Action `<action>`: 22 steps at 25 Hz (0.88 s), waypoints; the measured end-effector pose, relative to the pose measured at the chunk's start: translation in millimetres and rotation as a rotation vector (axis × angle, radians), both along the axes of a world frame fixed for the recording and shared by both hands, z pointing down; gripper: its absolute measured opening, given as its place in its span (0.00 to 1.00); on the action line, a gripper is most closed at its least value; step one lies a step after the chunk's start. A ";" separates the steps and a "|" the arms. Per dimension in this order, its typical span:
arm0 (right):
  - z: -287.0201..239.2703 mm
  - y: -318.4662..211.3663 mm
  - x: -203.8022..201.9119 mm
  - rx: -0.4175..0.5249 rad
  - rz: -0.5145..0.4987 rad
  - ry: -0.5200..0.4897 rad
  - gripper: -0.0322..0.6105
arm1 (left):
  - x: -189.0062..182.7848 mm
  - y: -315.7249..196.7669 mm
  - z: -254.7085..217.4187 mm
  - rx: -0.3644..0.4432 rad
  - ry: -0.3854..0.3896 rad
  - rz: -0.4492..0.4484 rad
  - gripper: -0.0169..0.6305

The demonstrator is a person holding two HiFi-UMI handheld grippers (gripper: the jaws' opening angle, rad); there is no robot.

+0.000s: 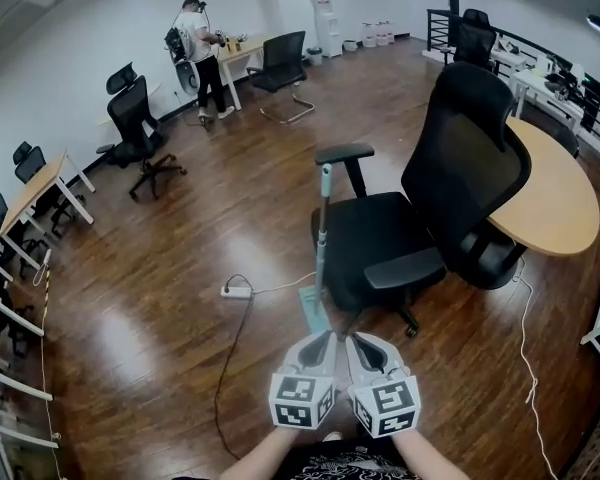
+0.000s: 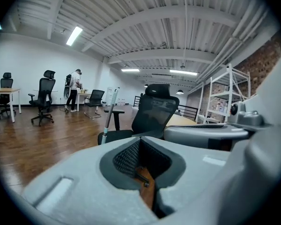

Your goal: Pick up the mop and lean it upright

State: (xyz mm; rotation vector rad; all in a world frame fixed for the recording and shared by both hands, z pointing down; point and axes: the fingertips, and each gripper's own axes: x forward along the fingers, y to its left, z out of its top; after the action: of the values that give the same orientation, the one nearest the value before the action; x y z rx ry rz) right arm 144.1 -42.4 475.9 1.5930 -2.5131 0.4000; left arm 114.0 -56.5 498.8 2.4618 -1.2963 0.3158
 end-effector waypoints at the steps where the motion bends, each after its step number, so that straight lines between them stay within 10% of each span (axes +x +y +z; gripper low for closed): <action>1: 0.6 -9.7 5.2 0.003 -0.015 0.000 0.05 | 4.7 -10.4 -1.1 0.006 0.002 -0.014 0.03; 22: 13.3 -178.6 29.2 -0.005 -0.175 -0.050 0.15 | 23.7 -136.4 -8.8 0.037 -0.034 -0.207 0.03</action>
State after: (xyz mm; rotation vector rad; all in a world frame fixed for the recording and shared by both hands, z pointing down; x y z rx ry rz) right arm 173.3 -221.0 489.2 1.3631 -2.6592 0.4285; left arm 137.7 -192.9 490.1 2.3339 -1.5690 0.2848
